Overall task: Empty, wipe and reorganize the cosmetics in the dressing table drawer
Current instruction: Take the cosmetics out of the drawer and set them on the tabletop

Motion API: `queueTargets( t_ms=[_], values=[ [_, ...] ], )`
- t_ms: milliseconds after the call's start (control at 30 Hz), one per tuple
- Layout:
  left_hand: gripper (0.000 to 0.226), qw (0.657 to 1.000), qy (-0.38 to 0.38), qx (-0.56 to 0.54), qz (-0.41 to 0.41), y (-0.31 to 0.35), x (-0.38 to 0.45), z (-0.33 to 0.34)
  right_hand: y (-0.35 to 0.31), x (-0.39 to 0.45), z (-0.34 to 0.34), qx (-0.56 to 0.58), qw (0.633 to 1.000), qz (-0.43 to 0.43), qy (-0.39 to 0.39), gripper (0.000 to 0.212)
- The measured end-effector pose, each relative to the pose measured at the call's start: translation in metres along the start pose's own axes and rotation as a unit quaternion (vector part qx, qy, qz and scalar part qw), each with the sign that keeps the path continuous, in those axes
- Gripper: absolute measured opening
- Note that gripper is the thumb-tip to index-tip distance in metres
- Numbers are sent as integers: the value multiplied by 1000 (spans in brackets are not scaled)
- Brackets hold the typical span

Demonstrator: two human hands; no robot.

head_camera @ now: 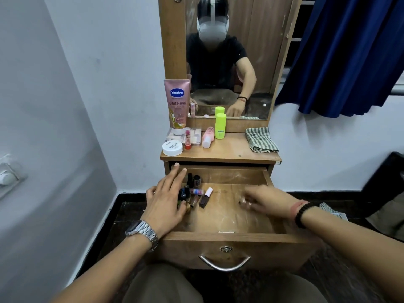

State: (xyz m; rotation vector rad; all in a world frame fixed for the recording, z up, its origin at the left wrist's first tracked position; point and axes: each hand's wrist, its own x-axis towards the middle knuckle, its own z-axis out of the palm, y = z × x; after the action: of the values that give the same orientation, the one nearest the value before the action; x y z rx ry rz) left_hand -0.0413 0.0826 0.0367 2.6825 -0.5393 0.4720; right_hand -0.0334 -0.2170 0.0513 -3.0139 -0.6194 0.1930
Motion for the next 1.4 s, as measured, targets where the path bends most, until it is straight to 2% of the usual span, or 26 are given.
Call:
queueTargets(
  t_ms=[67, 133, 233, 300, 367, 467, 567, 833, 1100, 1400],
  values=[
    [82, 1000, 5, -3, 0, 1, 0, 0, -7, 15, -14, 164, 980, 43, 105, 16],
    [82, 1000, 13, -6, -5, 1, -1, 0, -20, 38, -29, 335, 923, 75, 175, 18],
    [82, 1000, 19, -11, -17, 0, 0, 2, -42, 78, -48, 508, 837, 94, 183, 20],
    [81, 1000, 20, -15, -15, -1, 0, 1, -54, 104, -56, 554, 808, 89, 179, 21],
    [81, 1000, 20, -16, -7, 0, 0, 2, -64, 126, -58, 535, 818, 88, 193, 24],
    [81, 1000, 23, -14, 5, 1, -1, 3, -70, 151, -60, 390, 880, 112, 249, 25],
    [79, 1000, 20, -16, 7, -2, -1, 4, -72, 166, -59, 327, 896, 133, 271, 25],
    [70, 1000, 12, -11, 11, -2, -1, 6, -76, 173, -41, 327, 890, 116, 298, 31],
    [79, 999, 40, -10, -19, 0, -1, 2, -84, 170, -40, 380, 870, 115, 291, 41],
    [78, 999, 38, 0, -28, 0, -1, 2, -88, 170, -35, 400, 862, 127, 284, 47]
  ],
)
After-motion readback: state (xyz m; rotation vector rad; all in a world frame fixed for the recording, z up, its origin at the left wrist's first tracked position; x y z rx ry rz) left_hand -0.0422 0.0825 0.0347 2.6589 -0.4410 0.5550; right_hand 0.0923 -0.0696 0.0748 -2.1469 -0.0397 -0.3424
